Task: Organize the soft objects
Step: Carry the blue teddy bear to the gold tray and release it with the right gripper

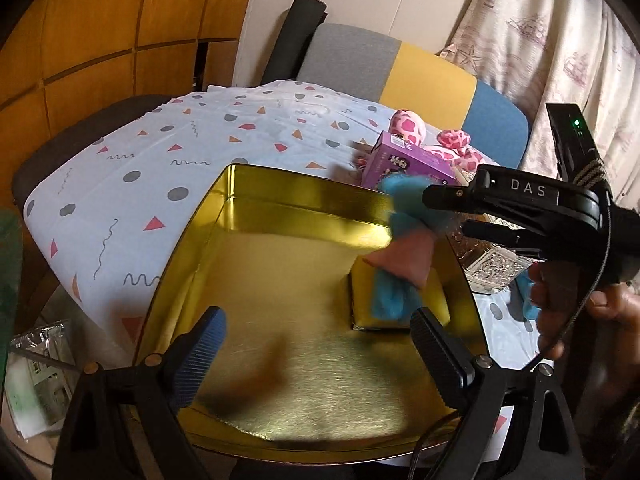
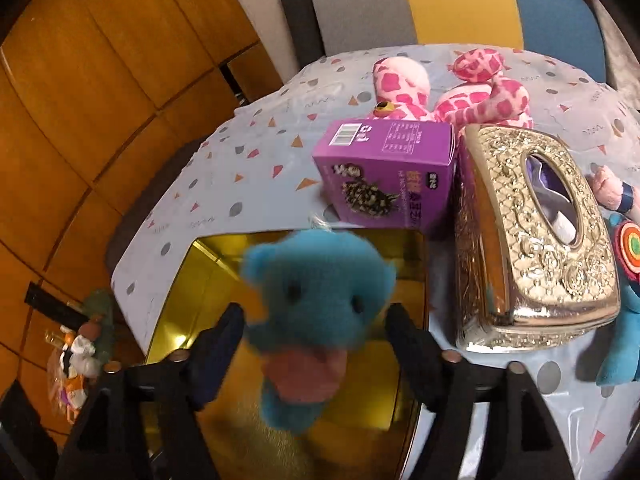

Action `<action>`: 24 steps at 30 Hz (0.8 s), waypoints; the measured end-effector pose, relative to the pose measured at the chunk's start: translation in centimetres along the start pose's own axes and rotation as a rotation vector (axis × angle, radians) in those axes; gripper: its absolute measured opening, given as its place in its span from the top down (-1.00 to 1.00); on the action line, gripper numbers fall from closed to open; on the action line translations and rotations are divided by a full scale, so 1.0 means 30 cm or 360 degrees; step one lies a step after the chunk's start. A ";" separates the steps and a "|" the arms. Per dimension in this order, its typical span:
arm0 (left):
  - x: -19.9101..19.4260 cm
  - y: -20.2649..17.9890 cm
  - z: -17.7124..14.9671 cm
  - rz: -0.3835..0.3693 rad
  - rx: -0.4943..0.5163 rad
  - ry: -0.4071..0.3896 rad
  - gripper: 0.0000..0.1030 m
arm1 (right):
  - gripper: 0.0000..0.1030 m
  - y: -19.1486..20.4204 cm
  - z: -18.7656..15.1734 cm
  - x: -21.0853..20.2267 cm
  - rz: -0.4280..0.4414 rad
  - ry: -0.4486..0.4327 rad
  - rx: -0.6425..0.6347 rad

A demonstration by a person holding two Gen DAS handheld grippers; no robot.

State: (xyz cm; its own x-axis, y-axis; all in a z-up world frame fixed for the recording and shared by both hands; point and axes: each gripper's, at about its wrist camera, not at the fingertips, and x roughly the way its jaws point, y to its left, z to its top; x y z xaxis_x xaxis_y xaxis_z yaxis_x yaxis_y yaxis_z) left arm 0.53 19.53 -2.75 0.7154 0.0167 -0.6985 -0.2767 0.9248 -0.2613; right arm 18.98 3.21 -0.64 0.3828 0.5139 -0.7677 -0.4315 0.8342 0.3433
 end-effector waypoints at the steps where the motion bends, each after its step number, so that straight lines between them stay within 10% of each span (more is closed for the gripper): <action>1: 0.000 0.002 0.000 0.0003 -0.0001 0.0000 -0.88 | -0.64 -0.010 0.001 -0.001 0.0002 -0.0013 0.0006; 11: -0.001 0.006 0.002 0.0067 -0.0005 -0.0021 -0.89 | -0.68 -0.031 -0.091 -0.112 -0.0146 -0.0135 -0.0122; 18: -0.027 -0.040 0.012 0.0137 0.0084 -0.0072 -0.94 | -0.68 0.024 -0.189 -0.319 -0.0573 -0.0678 -0.0348; 24: -0.054 -0.086 0.009 0.0187 0.0152 -0.0125 -0.99 | -0.68 -0.080 -0.213 -0.321 -0.0563 -0.0572 -0.0132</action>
State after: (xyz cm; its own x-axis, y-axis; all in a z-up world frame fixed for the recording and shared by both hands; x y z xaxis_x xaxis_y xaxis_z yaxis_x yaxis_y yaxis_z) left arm 0.27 17.21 -0.77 0.7307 0.1527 -0.6654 -0.3015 0.9466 -0.1139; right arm 11.13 -5.03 2.48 0.7678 0.2513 -0.5893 -0.2825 0.9584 0.0406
